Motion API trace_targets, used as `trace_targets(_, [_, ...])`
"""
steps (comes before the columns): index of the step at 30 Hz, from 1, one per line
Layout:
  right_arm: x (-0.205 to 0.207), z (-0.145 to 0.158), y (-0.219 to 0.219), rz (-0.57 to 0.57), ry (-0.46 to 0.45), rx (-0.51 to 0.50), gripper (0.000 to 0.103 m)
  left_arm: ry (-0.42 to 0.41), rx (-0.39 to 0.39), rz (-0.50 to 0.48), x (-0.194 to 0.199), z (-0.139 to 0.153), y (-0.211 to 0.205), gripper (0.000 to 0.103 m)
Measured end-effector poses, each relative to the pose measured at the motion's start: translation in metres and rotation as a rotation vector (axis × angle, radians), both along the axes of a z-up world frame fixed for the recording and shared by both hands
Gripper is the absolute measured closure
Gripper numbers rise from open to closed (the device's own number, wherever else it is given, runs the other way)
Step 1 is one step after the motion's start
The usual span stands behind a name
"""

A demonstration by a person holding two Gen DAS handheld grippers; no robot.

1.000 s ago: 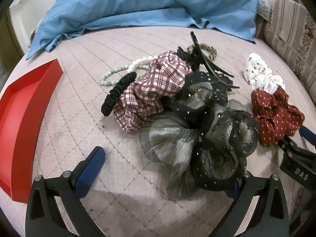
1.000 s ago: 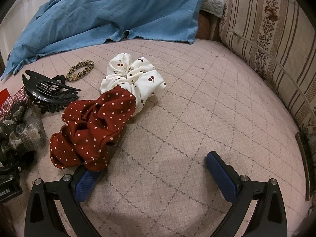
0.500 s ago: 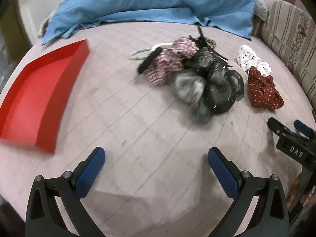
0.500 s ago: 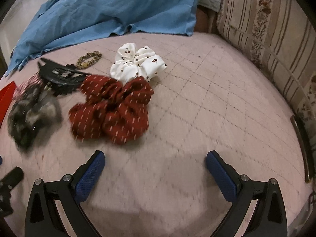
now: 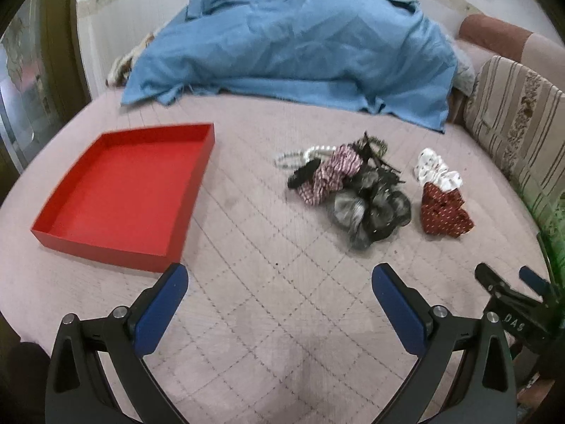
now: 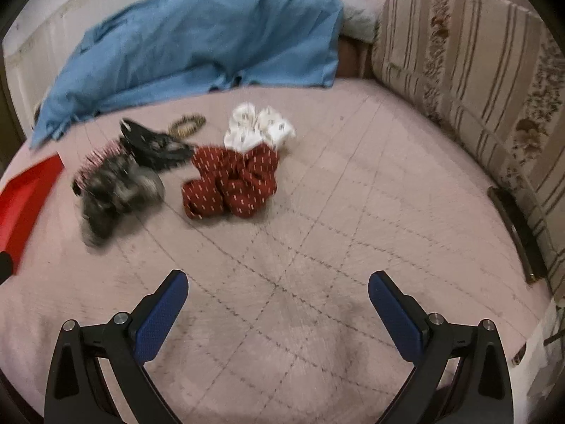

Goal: Organize jewelry

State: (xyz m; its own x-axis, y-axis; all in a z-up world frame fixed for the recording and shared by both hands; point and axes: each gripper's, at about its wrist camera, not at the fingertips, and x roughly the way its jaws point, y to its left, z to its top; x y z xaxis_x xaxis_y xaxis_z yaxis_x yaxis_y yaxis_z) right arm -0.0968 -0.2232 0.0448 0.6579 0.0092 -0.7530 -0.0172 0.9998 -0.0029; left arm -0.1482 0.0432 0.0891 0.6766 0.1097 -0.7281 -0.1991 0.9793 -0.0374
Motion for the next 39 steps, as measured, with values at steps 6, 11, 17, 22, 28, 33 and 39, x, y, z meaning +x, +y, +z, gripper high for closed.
trace_targets(6, [-0.021, 0.043, 0.000, -0.030, -0.151, -0.005, 0.000, -0.017, 0.033, -0.052, -0.013, 0.017, -0.012, 0.000])
trace_targets(11, [-0.032, 0.065, 0.006, -0.041, -0.253, -0.039, 0.000, -0.063, 0.112, -0.042, -0.031, 0.030, -0.014, 0.000])
trace_targets(17, [-0.048, 0.083, 0.006, -0.017, -0.318, 0.036, 0.000, -0.184, 0.182, -0.004, -0.051, 0.051, -0.011, 0.000])
trace_targets(22, [-0.056, 0.097, 0.016, 0.006, -0.353, 0.008, 0.000, -0.214, 0.210, -0.043, -0.057, 0.063, -0.016, 0.000])
trace_targets(28, [-0.058, 0.097, 0.019, 0.014, -0.345, 0.019, 0.000, -0.163, 0.132, -0.092, -0.057, 0.060, -0.018, 0.000])
trace_targets(33, [-0.056, 0.092, 0.017, 0.012, -0.319, 0.030, 0.000, -0.120, 0.094, -0.096, -0.053, 0.050, -0.018, 0.000])
trace_targets(39, [-0.052, 0.086, 0.013, 0.010, -0.291, 0.044, 0.000, -0.074, 0.042, -0.076, -0.046, 0.041, -0.012, 0.000])
